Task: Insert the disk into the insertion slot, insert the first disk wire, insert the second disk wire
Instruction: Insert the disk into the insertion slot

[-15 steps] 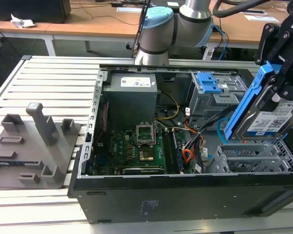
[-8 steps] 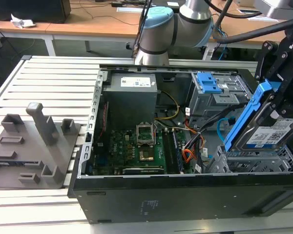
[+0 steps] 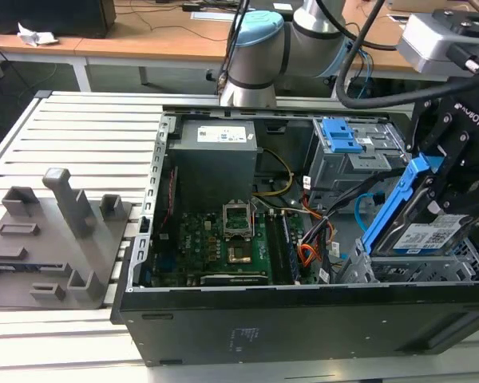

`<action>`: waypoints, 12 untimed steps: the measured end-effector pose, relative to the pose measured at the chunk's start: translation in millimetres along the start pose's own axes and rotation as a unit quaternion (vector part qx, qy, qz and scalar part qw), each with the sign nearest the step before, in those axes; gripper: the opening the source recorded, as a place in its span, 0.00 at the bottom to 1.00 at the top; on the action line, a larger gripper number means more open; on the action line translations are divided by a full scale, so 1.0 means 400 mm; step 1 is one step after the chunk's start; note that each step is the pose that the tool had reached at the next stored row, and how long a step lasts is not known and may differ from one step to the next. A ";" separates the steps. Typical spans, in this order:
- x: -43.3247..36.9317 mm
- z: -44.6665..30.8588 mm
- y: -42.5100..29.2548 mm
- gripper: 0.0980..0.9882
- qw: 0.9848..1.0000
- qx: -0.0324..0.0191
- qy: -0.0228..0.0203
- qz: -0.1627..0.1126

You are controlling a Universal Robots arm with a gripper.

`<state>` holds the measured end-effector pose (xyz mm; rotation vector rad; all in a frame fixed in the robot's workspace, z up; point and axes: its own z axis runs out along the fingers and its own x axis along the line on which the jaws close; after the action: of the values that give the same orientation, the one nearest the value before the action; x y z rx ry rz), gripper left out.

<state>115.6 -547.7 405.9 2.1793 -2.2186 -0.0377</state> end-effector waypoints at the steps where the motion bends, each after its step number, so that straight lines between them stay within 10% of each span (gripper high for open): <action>1: 0.000 0.007 0.000 0.30 1.000 0.000 0.000 0.000; 12: 0.000 0.077 -0.003 0.30 1.000 0.000 0.000 0.000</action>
<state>115.6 -547.7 375.2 2.1792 -2.2185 -0.0373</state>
